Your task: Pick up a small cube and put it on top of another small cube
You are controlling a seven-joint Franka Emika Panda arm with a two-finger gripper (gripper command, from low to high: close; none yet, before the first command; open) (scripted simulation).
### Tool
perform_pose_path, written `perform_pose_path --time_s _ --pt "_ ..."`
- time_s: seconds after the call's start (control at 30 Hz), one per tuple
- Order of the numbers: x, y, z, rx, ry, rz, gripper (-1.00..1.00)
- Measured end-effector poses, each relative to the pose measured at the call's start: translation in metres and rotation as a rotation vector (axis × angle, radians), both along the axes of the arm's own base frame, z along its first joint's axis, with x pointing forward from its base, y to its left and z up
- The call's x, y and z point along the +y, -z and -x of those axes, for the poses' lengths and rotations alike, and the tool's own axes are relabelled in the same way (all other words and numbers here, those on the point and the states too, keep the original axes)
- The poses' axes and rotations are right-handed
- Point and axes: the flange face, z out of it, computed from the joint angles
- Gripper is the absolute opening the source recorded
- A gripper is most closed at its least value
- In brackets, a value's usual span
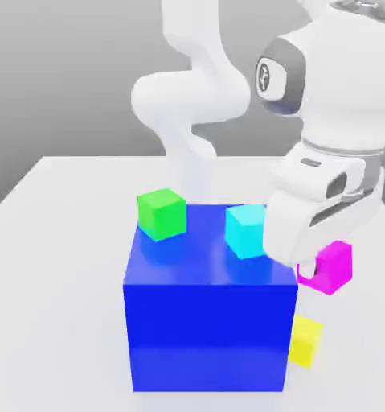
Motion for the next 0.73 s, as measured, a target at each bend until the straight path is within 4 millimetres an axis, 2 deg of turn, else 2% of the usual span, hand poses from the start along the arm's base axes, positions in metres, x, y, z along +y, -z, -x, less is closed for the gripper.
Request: perform_pose_path --time_s 0.23,0.47,0.53,0.63,0.67,0.73 --pt "-0.092 -0.055 0.042 0.000 0.419 -0.005 -1.00" --pt "-0.161 -0.090 0.107 0.005 0.831 -0.019 -1.00" --pt "-0.167 -0.076 0.117 0.016 0.876 -0.034 -1.00" --pt "-0.169 -0.037 0.121 0.019 0.889 -0.038 -1.00" --pt "-0.169 -0.028 0.122 0.019 0.890 -0.039 1.00" --pt "-0.169 -0.028 0.122 0.019 0.890 -0.039 1.00"
